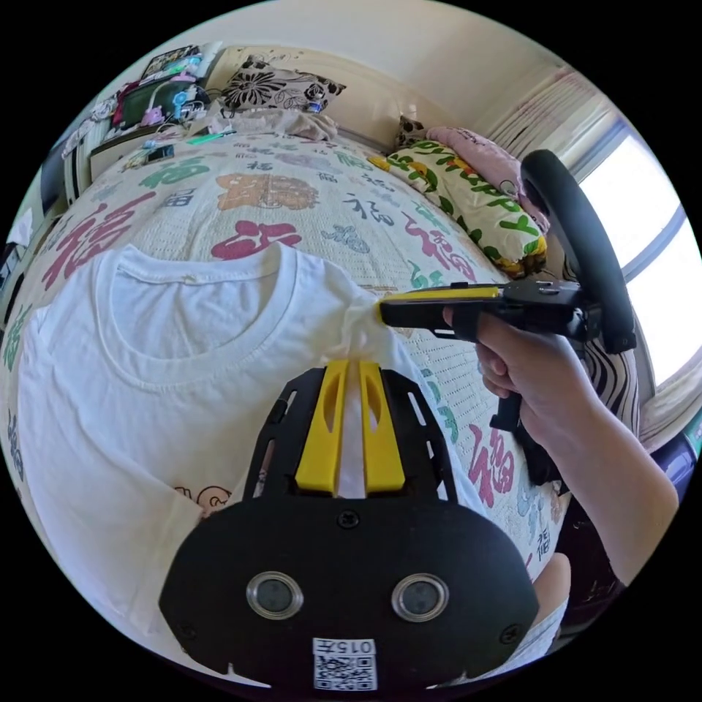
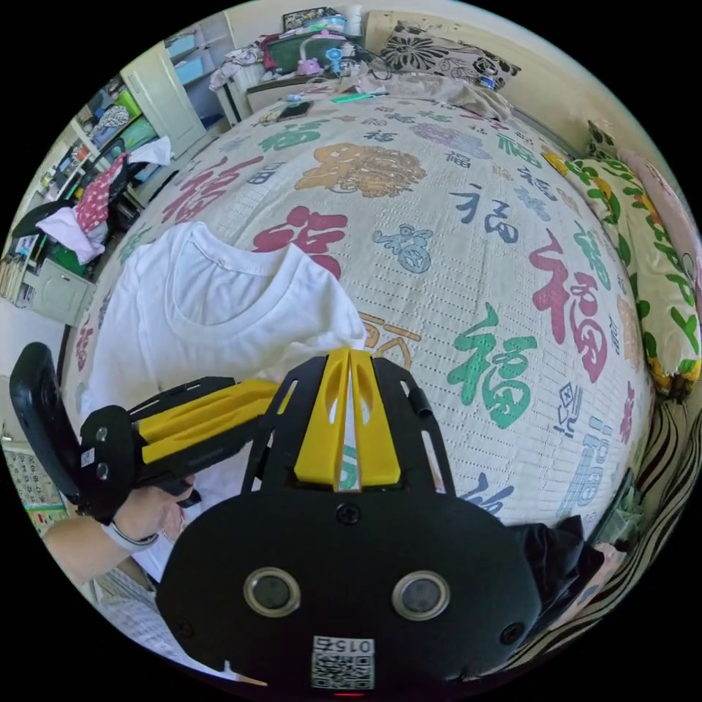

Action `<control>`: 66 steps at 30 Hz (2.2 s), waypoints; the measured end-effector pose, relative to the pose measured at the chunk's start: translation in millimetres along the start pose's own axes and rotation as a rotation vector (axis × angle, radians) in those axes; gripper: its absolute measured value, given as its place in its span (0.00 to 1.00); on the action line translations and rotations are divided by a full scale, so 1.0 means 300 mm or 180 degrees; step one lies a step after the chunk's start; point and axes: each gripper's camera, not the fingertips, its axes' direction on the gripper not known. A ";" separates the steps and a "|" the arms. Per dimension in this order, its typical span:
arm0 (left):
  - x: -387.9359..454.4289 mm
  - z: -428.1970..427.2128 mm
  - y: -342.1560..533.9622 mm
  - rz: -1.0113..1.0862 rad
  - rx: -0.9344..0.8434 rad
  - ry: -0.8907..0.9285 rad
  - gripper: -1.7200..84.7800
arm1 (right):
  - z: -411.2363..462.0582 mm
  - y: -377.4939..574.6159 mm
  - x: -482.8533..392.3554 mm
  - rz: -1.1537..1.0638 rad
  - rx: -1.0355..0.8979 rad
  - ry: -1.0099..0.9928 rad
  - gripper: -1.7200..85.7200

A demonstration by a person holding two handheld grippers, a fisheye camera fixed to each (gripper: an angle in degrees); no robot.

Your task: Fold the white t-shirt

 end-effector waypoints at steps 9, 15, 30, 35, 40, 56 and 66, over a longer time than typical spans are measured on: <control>-0.113 -0.243 0.050 0.0599 0.0148 -0.0072 0.10 | -0.074 0.073 0.081 0.0264 0.0284 -0.0292 0.05; -0.390 -0.470 -0.073 0.0484 0.0174 -0.0967 0.15 | -0.105 0.043 0.035 -0.0018 0.0302 -0.0622 0.14; -0.630 -0.635 -0.017 0.0385 -0.0214 -0.0513 0.04 | -0.132 0.171 -0.118 -0.0232 0.0032 -0.0459 0.01; -0.604 -0.887 0.134 0.0608 0.0198 -0.0227 0.03 | -0.327 0.368 -0.152 -0.0286 0.0512 -0.0696 0.01; -0.538 -1.190 0.442 0.0986 0.0358 0.0175 0.03 | -0.560 0.703 -0.235 -0.0579 0.0850 -0.0884 0.01; -0.407 -1.384 1.471 0.1327 -0.0790 0.0331 0.03 | -0.607 1.872 -0.834 -0.1471 0.0181 -0.0729 0.01; -0.404 -1.325 1.661 0.1321 -0.1188 0.0127 0.03 | -0.440 2.068 -1.016 -0.1695 -0.0182 -0.0284 0.02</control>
